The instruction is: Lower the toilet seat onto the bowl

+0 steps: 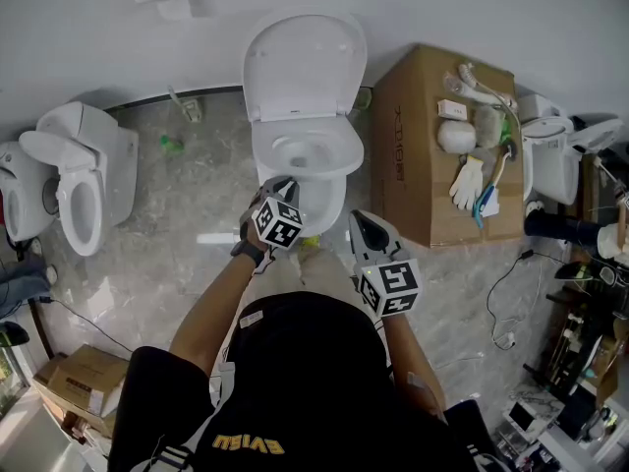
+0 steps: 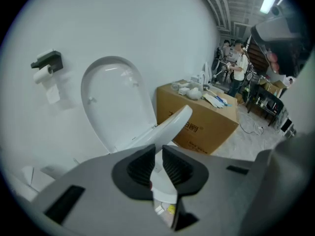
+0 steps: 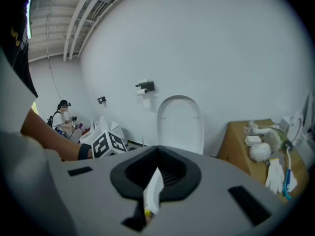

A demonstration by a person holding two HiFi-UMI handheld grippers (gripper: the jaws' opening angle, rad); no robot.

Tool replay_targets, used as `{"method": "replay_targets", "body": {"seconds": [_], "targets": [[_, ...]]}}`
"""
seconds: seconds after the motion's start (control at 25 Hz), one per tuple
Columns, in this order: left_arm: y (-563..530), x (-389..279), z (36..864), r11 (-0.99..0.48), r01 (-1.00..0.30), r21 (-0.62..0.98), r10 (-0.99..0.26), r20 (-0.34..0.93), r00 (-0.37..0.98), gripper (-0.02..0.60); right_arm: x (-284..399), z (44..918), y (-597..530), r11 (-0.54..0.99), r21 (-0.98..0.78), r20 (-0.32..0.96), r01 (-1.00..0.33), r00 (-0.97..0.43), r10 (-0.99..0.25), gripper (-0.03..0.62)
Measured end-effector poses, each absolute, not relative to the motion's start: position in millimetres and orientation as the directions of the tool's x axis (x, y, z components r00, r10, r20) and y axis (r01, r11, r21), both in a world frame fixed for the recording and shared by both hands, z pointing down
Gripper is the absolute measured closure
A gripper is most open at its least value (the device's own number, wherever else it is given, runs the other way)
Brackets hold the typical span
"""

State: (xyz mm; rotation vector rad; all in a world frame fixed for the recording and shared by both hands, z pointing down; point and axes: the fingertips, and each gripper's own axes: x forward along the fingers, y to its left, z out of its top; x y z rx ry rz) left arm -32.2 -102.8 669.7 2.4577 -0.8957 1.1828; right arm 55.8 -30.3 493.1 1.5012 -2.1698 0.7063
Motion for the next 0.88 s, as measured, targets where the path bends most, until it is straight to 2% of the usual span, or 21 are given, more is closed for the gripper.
{"method": "replay_targets", "body": {"seconds": [0.88], "targets": [[-69.7, -34.2, 692.1, -0.72, -0.69, 0.077, -0.365, 0.803, 0.471, 0.531, 52.3, 525.1, -31.4, 0.309, -0.137, 0.621, -0.941, -0.325, -0.714, 0.602]]}}
